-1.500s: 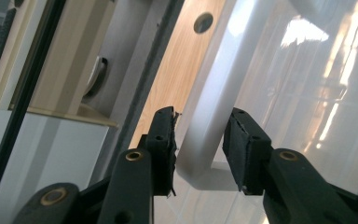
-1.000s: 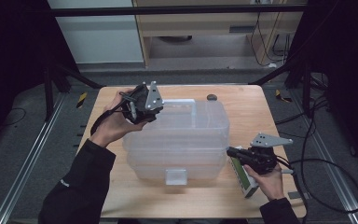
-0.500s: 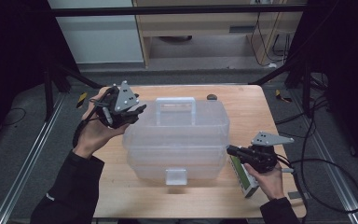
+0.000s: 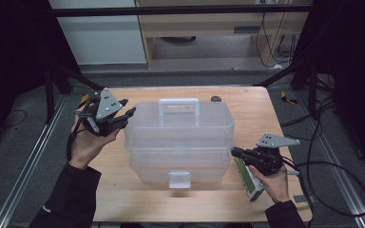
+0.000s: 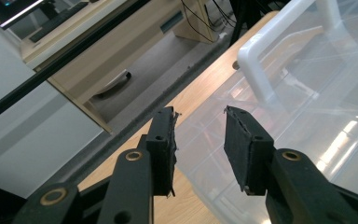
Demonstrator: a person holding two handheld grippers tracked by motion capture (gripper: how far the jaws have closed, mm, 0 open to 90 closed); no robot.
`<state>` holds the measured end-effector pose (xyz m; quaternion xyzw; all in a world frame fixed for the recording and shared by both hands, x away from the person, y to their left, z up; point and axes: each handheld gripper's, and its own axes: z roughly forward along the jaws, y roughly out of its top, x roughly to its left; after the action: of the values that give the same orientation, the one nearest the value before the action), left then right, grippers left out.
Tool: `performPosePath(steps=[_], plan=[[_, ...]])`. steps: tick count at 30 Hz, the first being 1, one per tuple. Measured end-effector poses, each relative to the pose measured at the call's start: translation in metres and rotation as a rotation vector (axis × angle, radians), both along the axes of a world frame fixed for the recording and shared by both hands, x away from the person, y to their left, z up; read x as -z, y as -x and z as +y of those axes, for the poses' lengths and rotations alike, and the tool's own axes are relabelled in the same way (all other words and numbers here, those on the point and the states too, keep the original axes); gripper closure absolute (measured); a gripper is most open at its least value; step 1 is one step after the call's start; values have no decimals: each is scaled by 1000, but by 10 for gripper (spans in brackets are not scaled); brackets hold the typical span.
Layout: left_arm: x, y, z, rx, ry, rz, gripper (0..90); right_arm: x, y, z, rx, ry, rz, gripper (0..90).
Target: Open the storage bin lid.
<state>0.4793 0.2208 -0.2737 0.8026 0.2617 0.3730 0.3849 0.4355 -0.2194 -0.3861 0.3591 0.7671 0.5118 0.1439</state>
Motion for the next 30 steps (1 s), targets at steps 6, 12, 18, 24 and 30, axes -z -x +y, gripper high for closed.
performPosePath(steps=[6, 12, 18, 24, 30], plan=[[15, 4, 16, -48, 70, -12, 638, 0, -1, 0, -2, 0, 2, 900], [24, 8, 31, -96, 126, -20, 646, -1, -1, 0, -1, -3, -2, 900], [39, 13, 44, -138, 134, -20, 642, -3, -2, 2, -3, 1, -12, 900], [54, 17, 54, -156, 153, -15, 635, -6, -3, 6, -8, 5, -24, 900], [69, 21, 60, -176, 174, 25, 624, -9, -4, 7, -8, 4, -33, 900]])
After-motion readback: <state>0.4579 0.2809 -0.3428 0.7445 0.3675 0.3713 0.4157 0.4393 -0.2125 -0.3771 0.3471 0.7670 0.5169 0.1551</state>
